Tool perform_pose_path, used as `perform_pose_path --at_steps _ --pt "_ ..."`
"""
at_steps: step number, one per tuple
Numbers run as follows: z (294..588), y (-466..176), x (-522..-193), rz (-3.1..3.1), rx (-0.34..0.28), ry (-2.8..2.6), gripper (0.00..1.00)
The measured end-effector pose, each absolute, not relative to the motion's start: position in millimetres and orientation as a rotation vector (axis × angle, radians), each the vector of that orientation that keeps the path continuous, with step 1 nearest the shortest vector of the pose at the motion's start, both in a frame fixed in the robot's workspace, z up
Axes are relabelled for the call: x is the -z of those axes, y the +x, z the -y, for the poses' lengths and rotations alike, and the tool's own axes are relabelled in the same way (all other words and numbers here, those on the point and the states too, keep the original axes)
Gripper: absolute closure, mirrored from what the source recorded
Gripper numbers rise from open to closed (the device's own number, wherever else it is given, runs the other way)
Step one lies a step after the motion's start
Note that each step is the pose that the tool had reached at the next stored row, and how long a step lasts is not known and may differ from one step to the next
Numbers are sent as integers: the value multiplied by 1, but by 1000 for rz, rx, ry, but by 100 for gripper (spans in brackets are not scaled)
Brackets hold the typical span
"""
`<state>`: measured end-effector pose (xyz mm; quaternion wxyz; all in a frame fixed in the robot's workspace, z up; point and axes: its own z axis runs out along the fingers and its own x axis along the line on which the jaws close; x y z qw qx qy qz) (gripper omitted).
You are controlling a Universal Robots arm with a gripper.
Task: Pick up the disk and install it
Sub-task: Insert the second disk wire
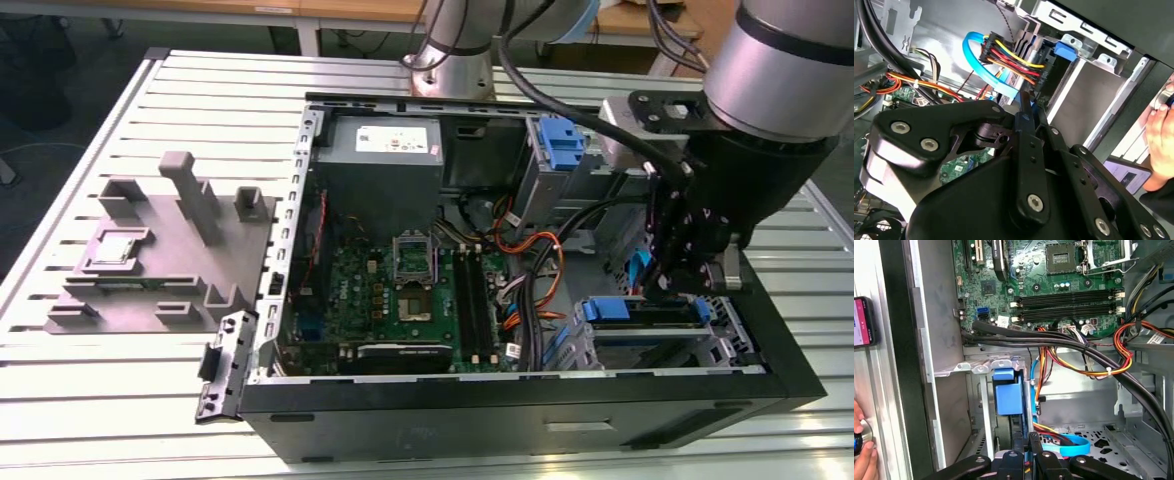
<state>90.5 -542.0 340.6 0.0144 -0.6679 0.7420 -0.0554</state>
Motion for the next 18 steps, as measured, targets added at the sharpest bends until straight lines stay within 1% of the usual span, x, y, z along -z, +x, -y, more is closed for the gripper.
perform_pose_path --at_steps 10,18 --pt "551 90 -339 -2290 123 -2057 84" --pt "558 90 -338 -2265 56 -2029 84"
